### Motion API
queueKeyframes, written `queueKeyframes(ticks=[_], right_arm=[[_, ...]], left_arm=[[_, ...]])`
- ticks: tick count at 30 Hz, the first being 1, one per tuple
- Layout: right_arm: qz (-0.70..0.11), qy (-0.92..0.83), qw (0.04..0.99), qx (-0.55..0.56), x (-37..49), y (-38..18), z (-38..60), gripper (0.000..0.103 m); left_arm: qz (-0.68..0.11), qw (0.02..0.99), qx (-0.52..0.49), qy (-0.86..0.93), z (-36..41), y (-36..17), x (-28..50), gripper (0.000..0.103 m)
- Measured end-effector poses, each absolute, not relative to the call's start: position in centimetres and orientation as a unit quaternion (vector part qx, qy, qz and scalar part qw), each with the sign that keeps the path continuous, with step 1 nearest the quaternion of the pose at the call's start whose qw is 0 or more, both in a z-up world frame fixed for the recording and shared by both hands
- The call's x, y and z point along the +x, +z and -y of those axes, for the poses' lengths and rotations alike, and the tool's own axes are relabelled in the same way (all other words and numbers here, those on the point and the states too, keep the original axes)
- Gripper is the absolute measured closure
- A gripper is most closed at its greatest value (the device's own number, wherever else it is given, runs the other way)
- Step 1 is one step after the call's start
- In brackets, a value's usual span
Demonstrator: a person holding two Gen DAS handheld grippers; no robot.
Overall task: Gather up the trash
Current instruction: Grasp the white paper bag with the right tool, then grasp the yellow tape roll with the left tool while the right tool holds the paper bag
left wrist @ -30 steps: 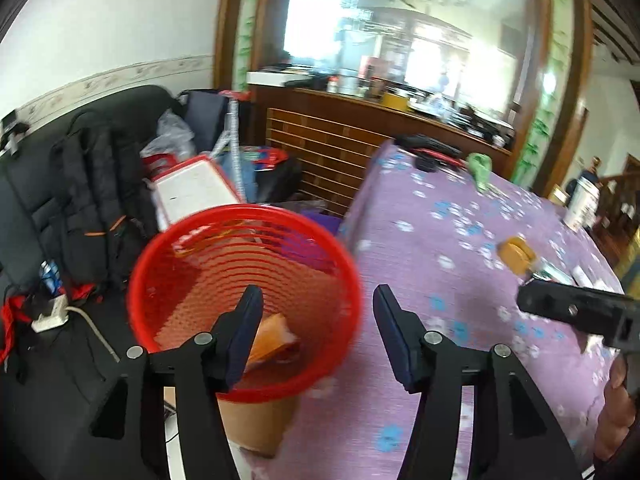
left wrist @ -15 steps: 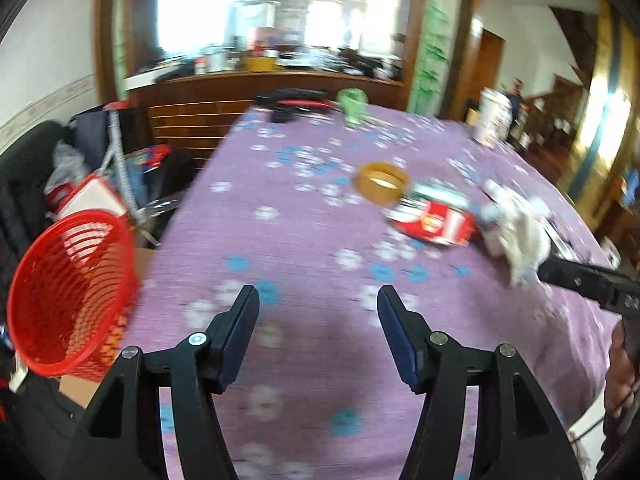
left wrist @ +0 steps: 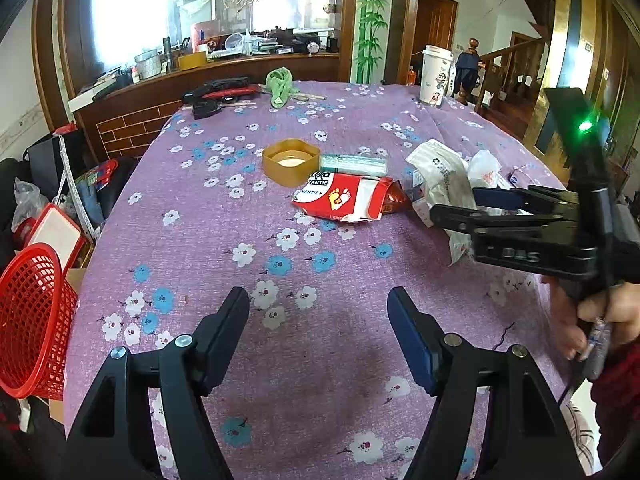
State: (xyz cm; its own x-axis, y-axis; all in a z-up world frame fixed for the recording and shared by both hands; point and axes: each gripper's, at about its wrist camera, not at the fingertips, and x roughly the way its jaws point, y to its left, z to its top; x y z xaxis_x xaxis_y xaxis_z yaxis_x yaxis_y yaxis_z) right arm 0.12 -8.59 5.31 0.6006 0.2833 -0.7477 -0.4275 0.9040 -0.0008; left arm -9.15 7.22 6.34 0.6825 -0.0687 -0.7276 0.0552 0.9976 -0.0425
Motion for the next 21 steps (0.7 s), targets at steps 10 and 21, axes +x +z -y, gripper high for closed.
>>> queueKeyframes(ticks=[10,21], right_arm=[[-0.395,0.214,0.893,-0.028,-0.8,6.7,11.0,0.073],[-0.361,0.251,0.897,0.047,-4.4,9.4,13.6,0.074]], left_arm=[[-0.423,0.904,-0.052,-0.015,-9.7,7.1,-5.1,0.032],[-0.462,0.879,-0.114,0.045,-11.7,7.1,5.7,0.044]])
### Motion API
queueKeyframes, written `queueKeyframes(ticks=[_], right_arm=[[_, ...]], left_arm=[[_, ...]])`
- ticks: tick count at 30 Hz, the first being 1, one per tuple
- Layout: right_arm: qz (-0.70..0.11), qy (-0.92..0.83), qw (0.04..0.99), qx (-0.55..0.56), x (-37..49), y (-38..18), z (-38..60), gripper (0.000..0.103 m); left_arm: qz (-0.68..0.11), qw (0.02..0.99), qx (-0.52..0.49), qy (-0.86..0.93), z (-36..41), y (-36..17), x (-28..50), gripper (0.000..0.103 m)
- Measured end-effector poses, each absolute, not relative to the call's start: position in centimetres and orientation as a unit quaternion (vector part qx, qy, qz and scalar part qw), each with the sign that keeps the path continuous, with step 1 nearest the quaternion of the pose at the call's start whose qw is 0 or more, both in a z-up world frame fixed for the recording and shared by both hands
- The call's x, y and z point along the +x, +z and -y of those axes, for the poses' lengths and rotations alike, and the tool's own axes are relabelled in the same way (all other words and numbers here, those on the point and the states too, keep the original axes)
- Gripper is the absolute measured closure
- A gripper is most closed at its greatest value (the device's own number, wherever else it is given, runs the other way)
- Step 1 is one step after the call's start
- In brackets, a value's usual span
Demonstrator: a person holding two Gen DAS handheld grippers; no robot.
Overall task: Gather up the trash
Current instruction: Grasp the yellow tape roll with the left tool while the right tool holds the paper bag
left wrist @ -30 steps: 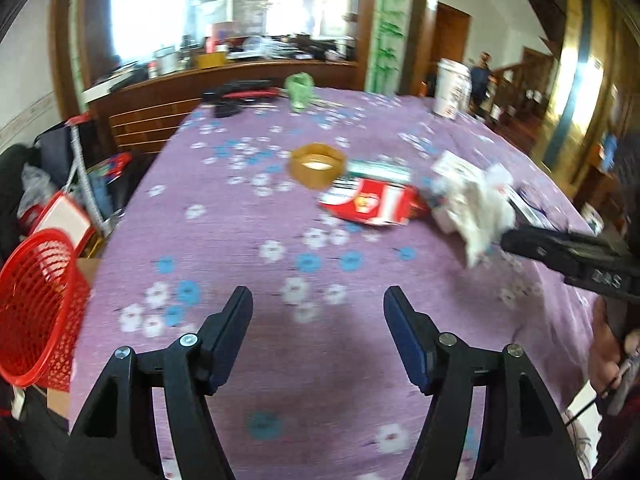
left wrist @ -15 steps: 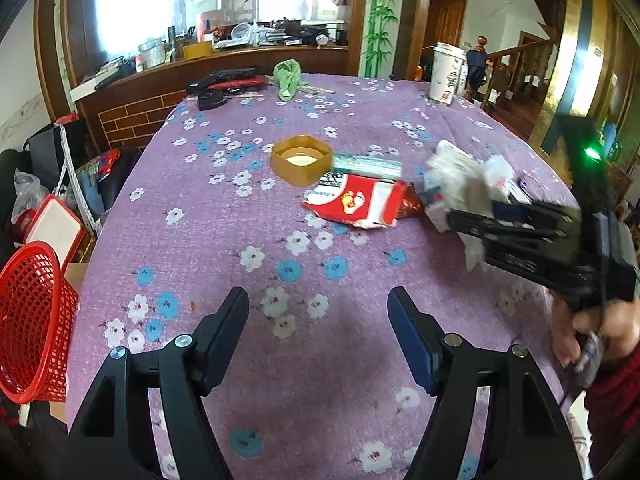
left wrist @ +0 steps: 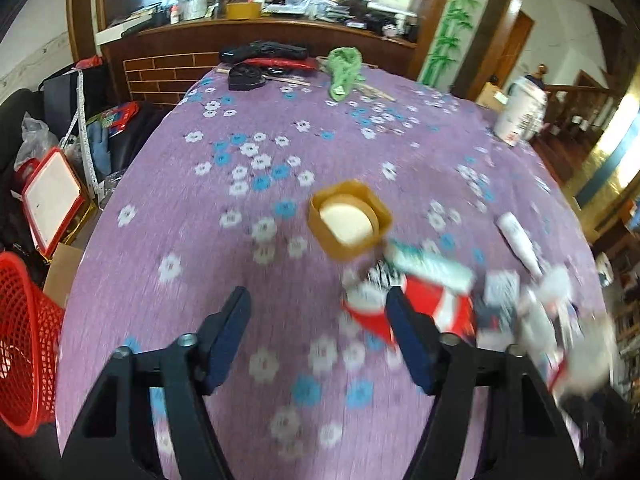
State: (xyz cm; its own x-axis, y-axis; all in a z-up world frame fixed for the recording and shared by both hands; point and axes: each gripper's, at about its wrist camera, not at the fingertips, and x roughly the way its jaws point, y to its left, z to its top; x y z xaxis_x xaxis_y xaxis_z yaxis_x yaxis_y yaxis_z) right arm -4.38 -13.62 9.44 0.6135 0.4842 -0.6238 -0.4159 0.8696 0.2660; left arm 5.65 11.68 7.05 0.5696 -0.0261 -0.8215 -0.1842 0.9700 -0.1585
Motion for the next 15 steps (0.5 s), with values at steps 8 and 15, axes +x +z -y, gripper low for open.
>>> queueKeyframes(ticks=[8,15], right_arm=[[-0.364,0.253,0.894,0.065,-4.8,9.1,15.1,0.074],[-0.369,0.255,0.890,0.083,-4.5,8.7,15.7,0.074]], left_arm=[[-0.502,0.853,-0.119,0.073,-12.2,3.7,12.6,0.066],[-0.520,0.845,-0.106,0.071,-11.7,1.9,15.0,0.090]])
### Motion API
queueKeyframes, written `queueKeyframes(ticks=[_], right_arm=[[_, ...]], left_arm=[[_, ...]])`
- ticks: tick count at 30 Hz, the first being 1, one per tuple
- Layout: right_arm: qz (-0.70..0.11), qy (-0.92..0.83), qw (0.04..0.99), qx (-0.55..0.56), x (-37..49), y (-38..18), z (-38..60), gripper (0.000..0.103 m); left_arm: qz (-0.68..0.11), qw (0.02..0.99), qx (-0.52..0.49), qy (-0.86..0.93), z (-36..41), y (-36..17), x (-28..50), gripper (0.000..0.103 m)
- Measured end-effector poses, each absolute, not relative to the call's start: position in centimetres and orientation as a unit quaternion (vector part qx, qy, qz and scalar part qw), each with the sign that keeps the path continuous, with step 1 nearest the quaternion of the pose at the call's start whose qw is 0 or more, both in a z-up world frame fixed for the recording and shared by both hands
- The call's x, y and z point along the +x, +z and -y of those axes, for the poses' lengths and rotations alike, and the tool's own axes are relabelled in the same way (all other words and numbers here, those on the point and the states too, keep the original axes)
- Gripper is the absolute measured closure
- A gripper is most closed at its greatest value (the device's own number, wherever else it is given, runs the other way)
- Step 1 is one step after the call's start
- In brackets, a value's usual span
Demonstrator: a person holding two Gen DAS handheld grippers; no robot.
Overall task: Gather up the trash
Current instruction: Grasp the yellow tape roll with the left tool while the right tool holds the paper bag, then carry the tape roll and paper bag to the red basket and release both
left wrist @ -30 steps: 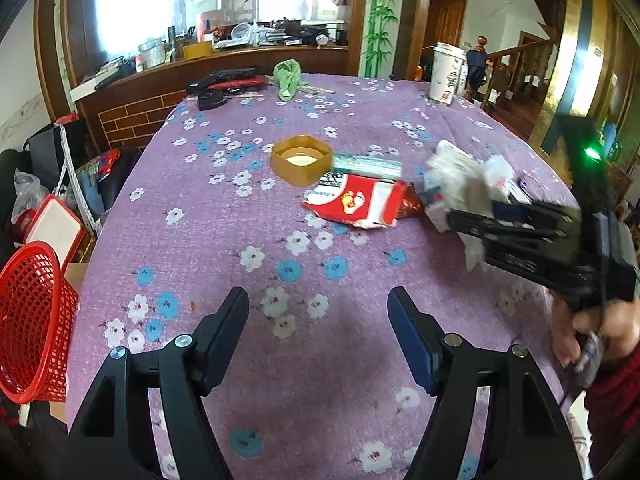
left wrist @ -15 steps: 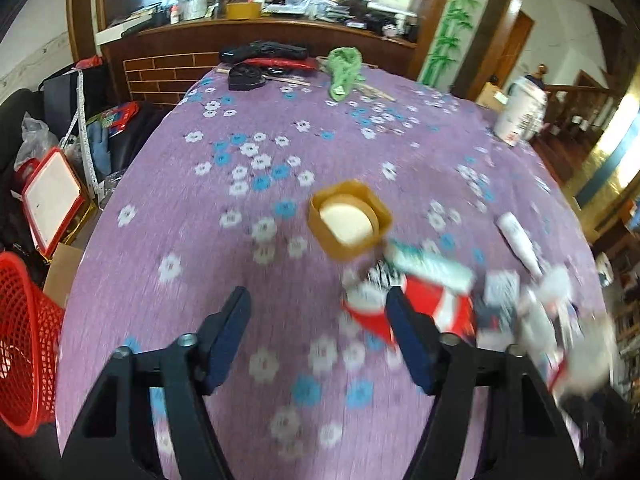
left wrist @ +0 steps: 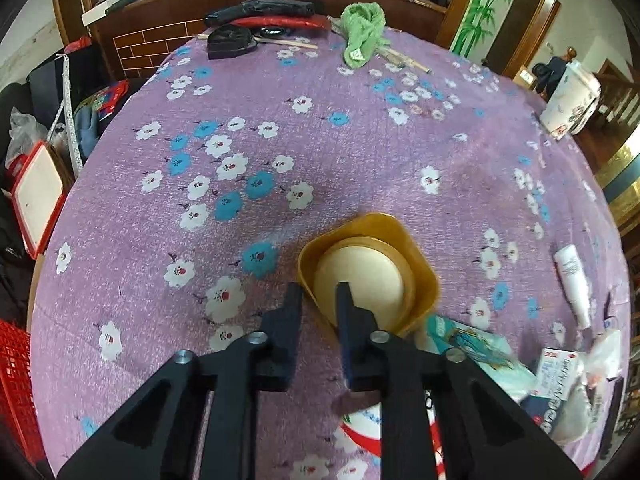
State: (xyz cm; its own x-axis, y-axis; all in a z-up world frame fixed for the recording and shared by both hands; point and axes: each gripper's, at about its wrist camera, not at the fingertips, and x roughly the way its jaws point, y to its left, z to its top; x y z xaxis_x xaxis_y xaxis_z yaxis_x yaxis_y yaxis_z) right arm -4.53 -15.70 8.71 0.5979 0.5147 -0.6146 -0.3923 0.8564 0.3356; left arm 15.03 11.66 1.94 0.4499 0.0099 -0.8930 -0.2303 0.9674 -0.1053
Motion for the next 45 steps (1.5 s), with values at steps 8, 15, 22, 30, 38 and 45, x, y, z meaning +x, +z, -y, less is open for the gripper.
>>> queueKeyframes(ticks=[8,15,22,30,38,45], right_arm=[[-0.366,0.258,0.889,0.092,-5.2,8.9,15.5,0.074],[-0.367,0.266,0.886,0.096,-6.4,8.8,15.1,0.074],[-0.363,0.270,0.887,0.094,-7.7,9.1,14.8,0.074],[-0.366,0.262,0.888,0.096,-8.5,9.1,14.9,0.074],[-0.374,0.255,0.886,0.100,-8.9,8.4,14.7,0.074],[-0.383,0.244,0.884,0.107,-8.6,7.8,14.9,0.074]], left_arm=[[-0.499,0.860,-0.072,0.078,-11.6,2.0,13.2,0.097],[-0.471,0.874,-0.087,0.083,-13.9,3.6,8.2,0.097],[-0.449,0.885,-0.089,0.083,-15.3,4.9,2.4,0.097],[-0.430,0.897,-0.086,0.061,-14.5,5.8,-3.4,0.097],[-0.417,0.906,-0.070,0.035,-11.9,6.4,-6.6,0.097],[-0.409,0.910,-0.066,0.029,-10.9,6.4,-8.4,0.097]])
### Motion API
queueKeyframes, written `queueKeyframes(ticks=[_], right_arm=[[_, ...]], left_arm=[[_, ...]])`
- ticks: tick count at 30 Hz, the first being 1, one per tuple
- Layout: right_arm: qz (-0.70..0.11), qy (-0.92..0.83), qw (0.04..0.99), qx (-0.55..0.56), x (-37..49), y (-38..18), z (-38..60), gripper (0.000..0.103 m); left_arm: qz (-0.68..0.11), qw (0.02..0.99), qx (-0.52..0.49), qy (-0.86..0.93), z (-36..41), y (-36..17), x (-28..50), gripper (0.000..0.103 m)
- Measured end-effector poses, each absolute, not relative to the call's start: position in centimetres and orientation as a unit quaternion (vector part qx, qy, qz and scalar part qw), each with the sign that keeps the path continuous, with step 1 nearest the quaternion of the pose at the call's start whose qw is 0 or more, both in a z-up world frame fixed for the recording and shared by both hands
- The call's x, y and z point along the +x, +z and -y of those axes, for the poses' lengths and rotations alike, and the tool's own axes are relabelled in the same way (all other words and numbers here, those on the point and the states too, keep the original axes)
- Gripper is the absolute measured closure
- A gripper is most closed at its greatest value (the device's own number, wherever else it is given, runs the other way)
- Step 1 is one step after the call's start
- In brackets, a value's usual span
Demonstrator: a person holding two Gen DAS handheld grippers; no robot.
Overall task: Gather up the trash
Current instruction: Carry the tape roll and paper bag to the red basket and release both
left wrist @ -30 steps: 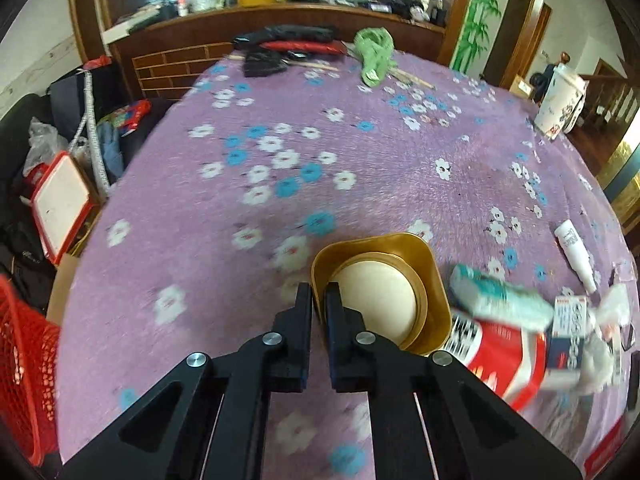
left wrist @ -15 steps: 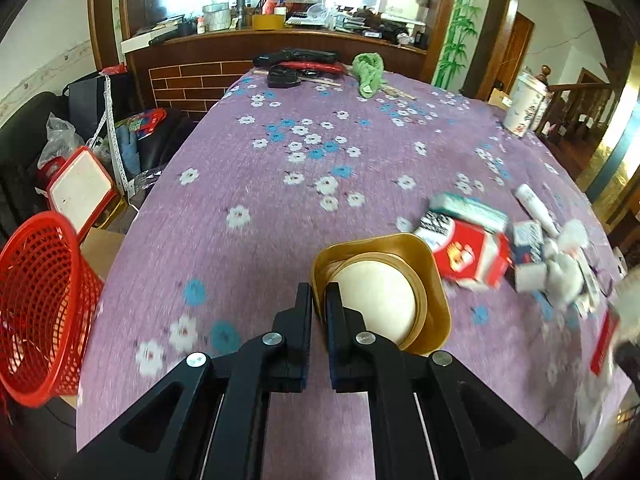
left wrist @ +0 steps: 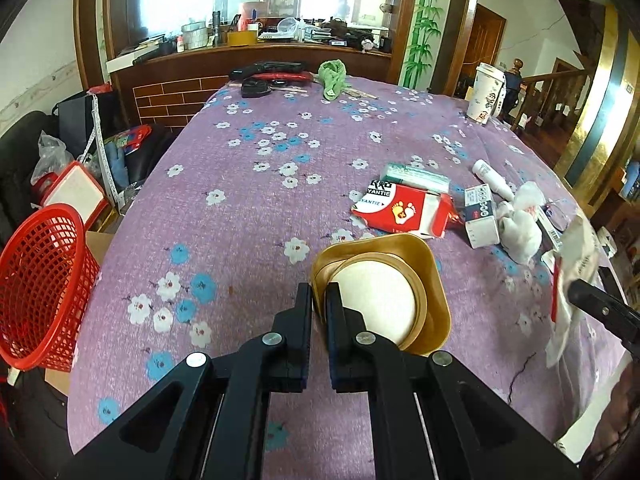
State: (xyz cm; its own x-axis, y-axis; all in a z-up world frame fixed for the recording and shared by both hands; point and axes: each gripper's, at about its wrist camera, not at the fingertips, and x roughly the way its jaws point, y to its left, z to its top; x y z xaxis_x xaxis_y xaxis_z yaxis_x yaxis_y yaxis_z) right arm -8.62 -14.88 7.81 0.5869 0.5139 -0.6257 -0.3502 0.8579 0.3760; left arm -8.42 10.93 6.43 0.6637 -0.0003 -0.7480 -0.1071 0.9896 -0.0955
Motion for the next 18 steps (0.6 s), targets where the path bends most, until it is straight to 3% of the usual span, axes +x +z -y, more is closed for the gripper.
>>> queueKeyframes(ticks=[18], right_arm=[[-0.395,0.253,0.879,0.088,-8.6,7.5,12.5,0.074]], left_arm=[[-0.404,0.912,-0.071,0.030,-11.6,6.4,-9.3,0.097]])
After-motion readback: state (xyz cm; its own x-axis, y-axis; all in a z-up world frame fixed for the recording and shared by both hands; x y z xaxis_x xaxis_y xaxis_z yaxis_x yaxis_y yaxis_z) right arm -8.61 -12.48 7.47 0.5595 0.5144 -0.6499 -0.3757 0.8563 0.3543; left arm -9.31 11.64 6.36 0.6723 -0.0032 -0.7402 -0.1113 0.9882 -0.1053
